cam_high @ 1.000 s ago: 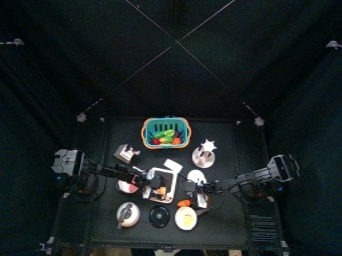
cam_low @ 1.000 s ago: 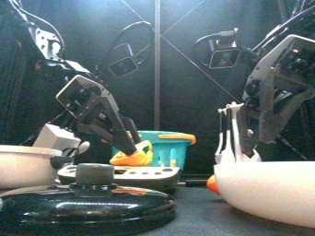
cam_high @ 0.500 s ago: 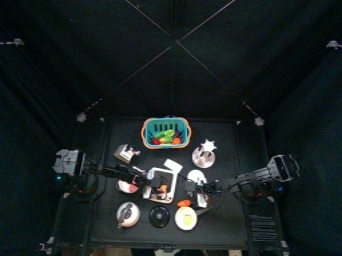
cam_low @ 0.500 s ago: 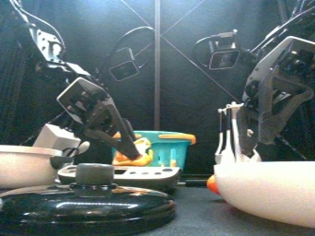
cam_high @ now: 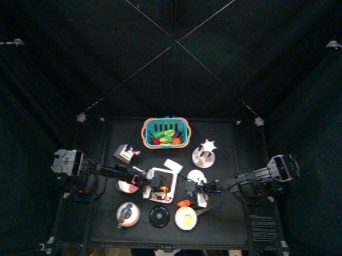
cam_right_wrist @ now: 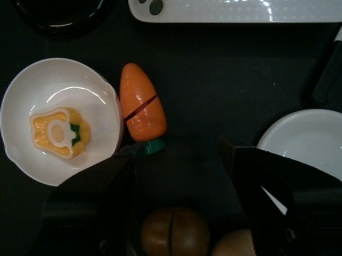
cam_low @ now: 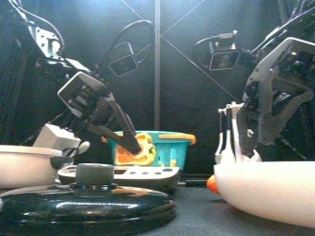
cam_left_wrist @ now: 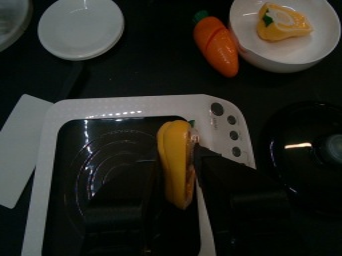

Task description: Grab squash half on stove

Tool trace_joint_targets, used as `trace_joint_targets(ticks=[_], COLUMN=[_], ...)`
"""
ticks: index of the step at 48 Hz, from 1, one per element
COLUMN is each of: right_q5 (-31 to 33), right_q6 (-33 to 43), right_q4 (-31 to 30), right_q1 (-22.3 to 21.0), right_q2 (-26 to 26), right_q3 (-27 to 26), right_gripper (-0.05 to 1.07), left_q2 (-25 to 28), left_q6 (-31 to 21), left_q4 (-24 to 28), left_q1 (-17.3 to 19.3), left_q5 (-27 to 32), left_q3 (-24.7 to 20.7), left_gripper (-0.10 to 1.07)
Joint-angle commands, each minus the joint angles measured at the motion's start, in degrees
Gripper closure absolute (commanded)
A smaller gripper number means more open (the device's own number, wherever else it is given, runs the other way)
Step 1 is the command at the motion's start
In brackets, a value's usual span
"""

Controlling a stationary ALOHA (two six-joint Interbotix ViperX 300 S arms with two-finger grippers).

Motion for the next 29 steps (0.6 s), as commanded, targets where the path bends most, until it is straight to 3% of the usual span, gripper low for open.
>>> trace_joint_targets(ticks=[1,29], right_q5=[-0.35,-0.35], right_q6=[0.09,0.00], right_q4=[0.09,0.09], right_q1=[-0.18,-0.18], right_q2=[-0.88,-0.62], right_q3=[-0.44,-0.44], right_gripper=[0.10,0.10], left_q2=[-1.49,-3.34], left_q6=[-0.09,-0.09], left_q4=[0.09,-0.09], left_q1=[0.00,0.00], left_q5=[-0.18,-0.26], left_q3=[-0.70,-0.26], left_gripper=[0.35,0.35])
